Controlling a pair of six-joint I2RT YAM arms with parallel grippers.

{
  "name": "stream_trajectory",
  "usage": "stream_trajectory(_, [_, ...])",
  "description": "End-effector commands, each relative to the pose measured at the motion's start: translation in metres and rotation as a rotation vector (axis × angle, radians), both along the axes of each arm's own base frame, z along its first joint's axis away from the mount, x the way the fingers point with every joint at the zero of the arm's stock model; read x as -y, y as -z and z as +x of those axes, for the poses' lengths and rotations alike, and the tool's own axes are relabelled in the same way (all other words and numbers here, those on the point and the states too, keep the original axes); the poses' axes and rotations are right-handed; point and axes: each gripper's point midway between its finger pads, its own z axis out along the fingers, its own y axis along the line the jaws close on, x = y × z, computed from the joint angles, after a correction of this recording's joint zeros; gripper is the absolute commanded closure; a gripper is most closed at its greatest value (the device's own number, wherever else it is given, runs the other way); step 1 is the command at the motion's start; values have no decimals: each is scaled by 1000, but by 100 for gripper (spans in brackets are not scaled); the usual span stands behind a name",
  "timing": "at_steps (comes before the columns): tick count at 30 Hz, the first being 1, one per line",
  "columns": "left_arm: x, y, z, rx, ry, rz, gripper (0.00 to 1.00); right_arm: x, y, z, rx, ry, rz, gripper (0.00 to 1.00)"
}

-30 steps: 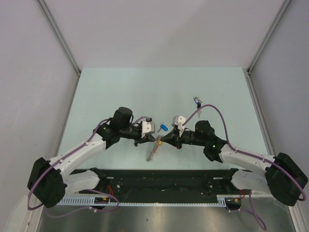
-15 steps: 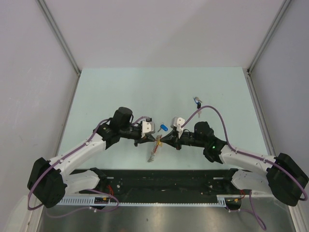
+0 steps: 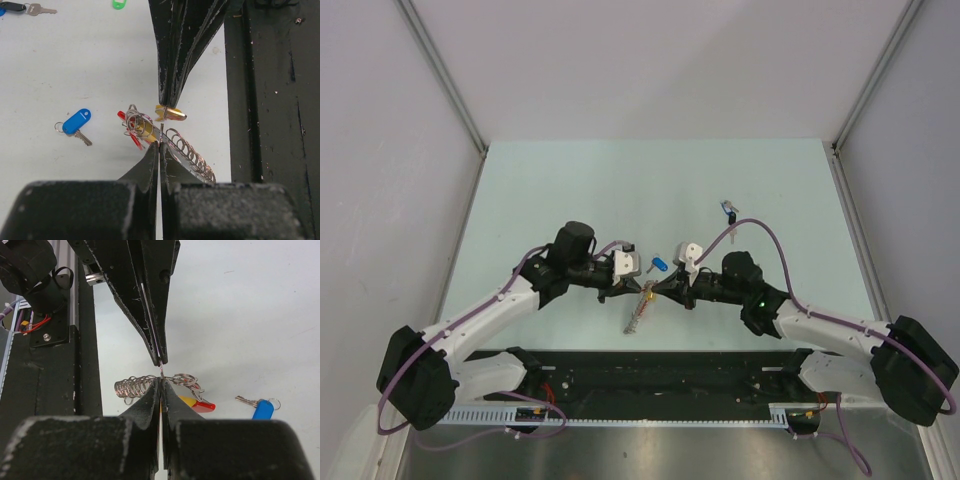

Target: Put the keys on the keyring

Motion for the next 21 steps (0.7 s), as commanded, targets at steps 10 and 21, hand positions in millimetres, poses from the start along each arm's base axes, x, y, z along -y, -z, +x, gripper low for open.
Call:
stream_trajectory(10, [6, -17, -1, 55, 50, -40, 100, -6, -3, 3, 34, -13, 13, 100])
stream_trajectory(21, [7, -16, -2, 46, 55, -39, 100, -5, -7, 6, 45, 4, 20, 100])
